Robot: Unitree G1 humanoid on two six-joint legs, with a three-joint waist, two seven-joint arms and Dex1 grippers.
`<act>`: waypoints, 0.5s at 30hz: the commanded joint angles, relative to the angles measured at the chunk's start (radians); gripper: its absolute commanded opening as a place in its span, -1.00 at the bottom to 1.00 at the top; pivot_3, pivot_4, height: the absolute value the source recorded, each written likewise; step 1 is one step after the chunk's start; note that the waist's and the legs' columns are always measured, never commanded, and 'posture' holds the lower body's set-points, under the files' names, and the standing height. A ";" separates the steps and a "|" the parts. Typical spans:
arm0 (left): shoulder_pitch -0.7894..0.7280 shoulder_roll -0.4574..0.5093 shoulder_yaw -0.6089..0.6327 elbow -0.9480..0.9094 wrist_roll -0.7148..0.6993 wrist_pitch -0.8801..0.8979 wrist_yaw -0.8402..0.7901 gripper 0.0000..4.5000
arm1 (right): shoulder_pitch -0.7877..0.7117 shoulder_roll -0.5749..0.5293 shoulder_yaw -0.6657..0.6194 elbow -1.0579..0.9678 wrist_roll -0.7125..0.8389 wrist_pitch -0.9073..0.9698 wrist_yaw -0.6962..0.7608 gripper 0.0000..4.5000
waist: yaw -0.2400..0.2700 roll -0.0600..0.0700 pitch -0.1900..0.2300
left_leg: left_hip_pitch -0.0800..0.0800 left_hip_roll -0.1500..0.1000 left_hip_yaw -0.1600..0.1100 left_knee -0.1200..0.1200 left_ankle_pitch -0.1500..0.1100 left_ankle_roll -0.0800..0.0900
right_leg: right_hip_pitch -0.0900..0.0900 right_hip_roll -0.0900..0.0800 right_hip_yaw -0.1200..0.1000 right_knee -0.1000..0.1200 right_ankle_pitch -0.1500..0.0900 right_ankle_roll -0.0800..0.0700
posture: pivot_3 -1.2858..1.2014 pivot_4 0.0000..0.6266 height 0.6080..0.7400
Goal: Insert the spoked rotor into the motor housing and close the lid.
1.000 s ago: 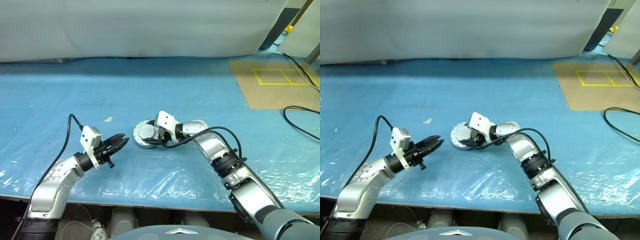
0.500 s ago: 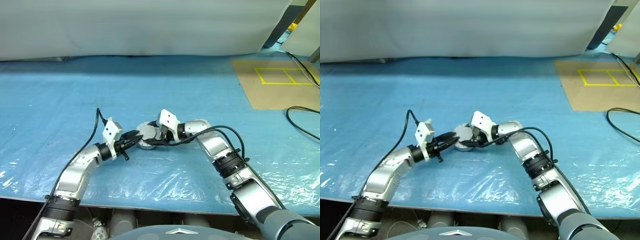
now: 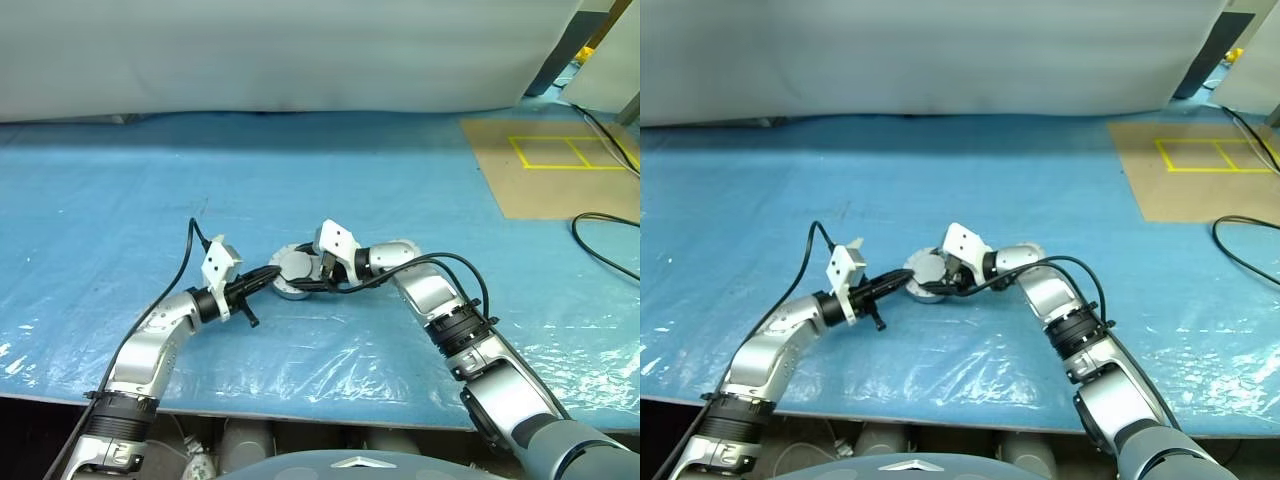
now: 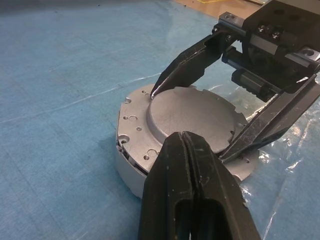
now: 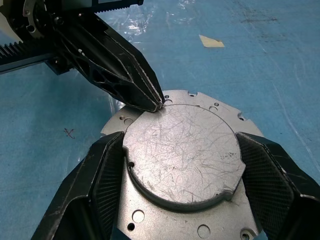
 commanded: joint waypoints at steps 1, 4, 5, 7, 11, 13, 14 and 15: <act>-0.012 0.010 -0.011 0.008 0.043 -0.024 0.012 -0.99 | 0.066 -0.027 0.045 0.086 -0.047 0.061 0.005 0.39 | 0.000 0.000 0.000 | 0.000 0.000 0.000 0.000 0.000 0.000 | 0.000 0.000 0.000 0.000 0.000 0.000 | 0.03 -0.52 1.00; -0.016 0.028 -0.021 0.048 0.089 -0.052 0.010 -0.99 | 0.070 -0.030 0.046 0.075 -0.048 0.069 0.005 0.39 | 0.001 0.000 -0.001 | 0.000 0.000 0.000 0.000 0.000 0.000 | 0.000 0.000 0.000 -0.001 0.000 0.000 | 0.03 -0.52 1.00; -0.018 0.032 -0.020 0.062 0.099 -0.063 0.011 -0.99 | 0.071 -0.031 0.046 0.070 -0.047 0.072 0.006 0.39 | 0.001 0.001 -0.001 | 0.001 0.000 0.000 0.000 0.000 0.000 | 0.000 0.000 0.000 -0.001 0.000 0.000 | 0.03 -0.52 1.00; -0.021 0.038 -0.014 0.092 0.111 -0.082 0.013 -0.99 | 0.074 -0.032 0.043 0.058 -0.041 0.083 0.008 0.39 | 0.001 0.001 -0.002 | 0.002 0.000 0.000 -0.001 0.000 0.000 | 0.000 0.000 0.000 -0.001 0.000 0.000 | 0.03 -0.52 1.00; -0.016 0.039 -0.011 0.100 0.100 -0.090 0.002 -0.99 | 0.075 -0.034 0.042 0.057 -0.042 0.086 0.007 0.39 | 0.001 0.001 -0.003 | 0.002 0.000 0.000 -0.002 0.000 0.000 | 0.000 0.000 0.000 -0.003 0.000 0.000 | 0.03 -0.52 1.00; -0.013 0.030 -0.017 0.087 0.080 -0.081 -0.014 -0.99 | 0.076 -0.034 0.042 0.058 -0.043 0.085 0.007 0.39 | 0.001 0.001 -0.003 | 0.002 0.000 0.000 -0.002 0.000 0.000 | 0.000 0.000 0.000 -0.003 0.000 0.000 | 0.03 -0.52 1.00; -0.012 0.025 -0.027 0.075 0.075 -0.078 -0.022 -0.99 | 0.077 -0.034 0.042 0.060 -0.044 0.083 0.006 0.39 | 0.001 0.002 -0.003 | 0.002 0.000 0.000 -0.002 0.000 0.000 | 0.000 0.000 0.000 -0.003 0.000 0.000 | 0.03 -0.52 1.00; -0.010 0.022 -0.038 0.063 0.071 -0.072 -0.031 -0.99 | 0.078 -0.034 0.042 0.063 -0.044 0.080 0.006 0.39 | 0.001 0.002 -0.003 | 0.002 0.000 0.000 -0.003 0.000 0.000 | 0.000 0.000 0.000 -0.003 0.000 0.000 | 0.03 -0.52 1.00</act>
